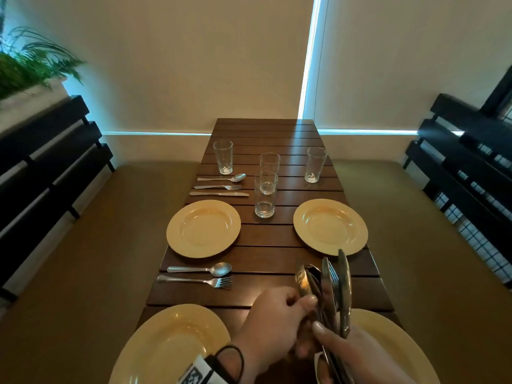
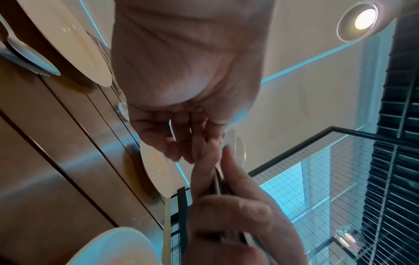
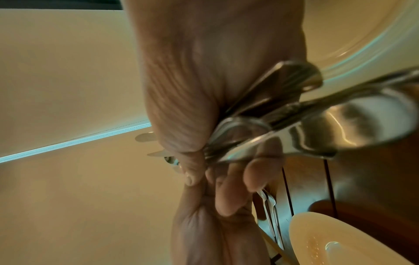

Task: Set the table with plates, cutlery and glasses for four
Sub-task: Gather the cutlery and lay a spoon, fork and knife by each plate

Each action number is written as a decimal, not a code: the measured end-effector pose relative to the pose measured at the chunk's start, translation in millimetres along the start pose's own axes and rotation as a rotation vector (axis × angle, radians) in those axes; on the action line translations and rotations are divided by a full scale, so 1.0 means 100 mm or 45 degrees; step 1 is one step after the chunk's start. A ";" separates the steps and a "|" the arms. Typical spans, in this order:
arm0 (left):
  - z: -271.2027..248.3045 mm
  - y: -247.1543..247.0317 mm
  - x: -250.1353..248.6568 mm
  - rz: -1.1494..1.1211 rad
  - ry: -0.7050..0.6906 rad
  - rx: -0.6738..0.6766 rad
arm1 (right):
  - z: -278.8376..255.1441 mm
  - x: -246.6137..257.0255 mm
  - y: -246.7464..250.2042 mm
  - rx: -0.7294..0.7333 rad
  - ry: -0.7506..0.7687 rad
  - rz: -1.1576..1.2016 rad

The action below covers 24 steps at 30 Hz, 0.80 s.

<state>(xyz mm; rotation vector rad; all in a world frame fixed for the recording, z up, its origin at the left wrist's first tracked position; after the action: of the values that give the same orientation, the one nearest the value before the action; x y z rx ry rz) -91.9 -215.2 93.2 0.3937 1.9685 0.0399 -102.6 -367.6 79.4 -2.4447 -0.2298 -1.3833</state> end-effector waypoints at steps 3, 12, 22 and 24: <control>0.08 0.13 0.06 -0.026 -0.071 -0.258 | -0.07 -0.01 0.00 0.058 -0.009 -0.035; -0.07 -0.05 0.29 -0.502 0.092 -0.225 | -0.05 -0.02 0.00 0.006 -0.128 -0.132; 0.15 1.62 0.20 0.101 -0.247 -0.696 | -0.04 -0.05 0.16 0.067 -0.223 0.261; 0.25 1.87 0.37 0.490 -0.173 -0.601 | -0.04 -0.05 0.20 0.040 -0.235 0.266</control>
<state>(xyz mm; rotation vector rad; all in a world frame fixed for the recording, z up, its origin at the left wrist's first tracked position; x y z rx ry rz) -34.9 -32.0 88.4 0.4411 1.6585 0.6922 -102.3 -387.7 73.1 -2.4895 -0.0357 -1.0612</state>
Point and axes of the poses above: each hand's wrist, its own z-axis towards the middle knuckle, its own y-axis out of the back of the hand, x = y × z, the point moved 3 cm from there along z, towards the middle knuckle, and after that the axes turned 1 degree about y, right-handed, at the moved point
